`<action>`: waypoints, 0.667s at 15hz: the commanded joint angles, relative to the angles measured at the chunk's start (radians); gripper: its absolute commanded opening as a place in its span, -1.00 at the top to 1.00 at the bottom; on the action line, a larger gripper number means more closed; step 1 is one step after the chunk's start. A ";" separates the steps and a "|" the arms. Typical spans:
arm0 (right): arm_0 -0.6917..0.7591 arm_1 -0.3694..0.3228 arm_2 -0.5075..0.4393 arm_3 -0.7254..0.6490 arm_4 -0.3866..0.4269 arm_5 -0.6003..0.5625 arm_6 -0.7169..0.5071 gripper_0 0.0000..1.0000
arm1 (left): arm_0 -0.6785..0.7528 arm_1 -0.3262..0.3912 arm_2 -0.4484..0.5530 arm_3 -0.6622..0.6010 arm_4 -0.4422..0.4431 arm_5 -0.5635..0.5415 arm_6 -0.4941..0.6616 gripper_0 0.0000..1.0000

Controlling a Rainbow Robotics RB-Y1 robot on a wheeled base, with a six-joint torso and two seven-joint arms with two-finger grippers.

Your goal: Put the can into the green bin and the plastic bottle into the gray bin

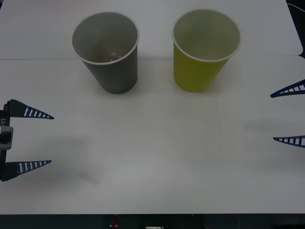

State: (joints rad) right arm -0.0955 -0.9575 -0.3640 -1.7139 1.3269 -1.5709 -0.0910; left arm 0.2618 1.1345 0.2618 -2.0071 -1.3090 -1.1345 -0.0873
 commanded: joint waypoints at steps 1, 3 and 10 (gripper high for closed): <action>0.005 0.000 0.010 -0.003 -0.008 0.000 0.011 -1.00 | 0.000 0.000 0.000 0.000 0.000 0.000 0.000 -1.00; 0.017 0.000 0.017 -0.018 -0.011 0.000 0.016 -1.00 | 0.000 0.000 0.000 0.000 0.000 0.000 0.000 -1.00; 0.026 0.000 0.036 -0.024 -0.028 0.000 0.016 -1.00 | 0.000 0.000 0.000 0.000 0.000 0.000 0.000 -1.00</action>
State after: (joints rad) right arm -0.0693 -0.9574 -0.3288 -1.7379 1.3007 -1.5708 -0.0740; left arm 0.2618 1.1345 0.2618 -2.0071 -1.3090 -1.1345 -0.0873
